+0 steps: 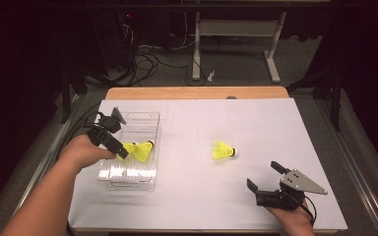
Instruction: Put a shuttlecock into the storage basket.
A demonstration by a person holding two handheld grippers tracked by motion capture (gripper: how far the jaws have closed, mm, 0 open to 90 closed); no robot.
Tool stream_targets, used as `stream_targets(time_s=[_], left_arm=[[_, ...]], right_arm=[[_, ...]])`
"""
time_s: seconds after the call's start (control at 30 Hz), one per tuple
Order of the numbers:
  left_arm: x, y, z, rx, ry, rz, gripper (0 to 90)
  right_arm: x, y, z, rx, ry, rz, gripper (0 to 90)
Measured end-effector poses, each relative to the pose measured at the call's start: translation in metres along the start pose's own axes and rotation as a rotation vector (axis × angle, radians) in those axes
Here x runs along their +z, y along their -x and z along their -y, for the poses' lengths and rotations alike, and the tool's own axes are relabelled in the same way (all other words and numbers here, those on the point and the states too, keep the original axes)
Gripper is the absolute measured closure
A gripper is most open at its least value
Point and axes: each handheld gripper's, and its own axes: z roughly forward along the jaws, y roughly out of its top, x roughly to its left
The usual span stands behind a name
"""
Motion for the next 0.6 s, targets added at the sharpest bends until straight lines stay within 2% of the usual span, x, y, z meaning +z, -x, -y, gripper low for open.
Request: stream_targets(time_s=[0.3, 0.47, 0.6], left_arm=[[-0.004, 0.011, 0.005, 0.025, -0.004, 0.032, 15.6], [-0.010, 0.018, 0.007, 0.019, 0.007, 0.075, 13.4], [-0.013, 0.016, 0.008, 0.017, -0.005, 0.060, 12.9]], right_arm=[[-0.001, -0.001, -0.001, -0.002, -0.001, 0.005, 0.2], [-0.001, 0.001, -0.001, 0.000, 0.002, 0.016, 0.2], [-0.003, 0.003, -0.002, -0.008, 0.008, 0.015, 0.2]])
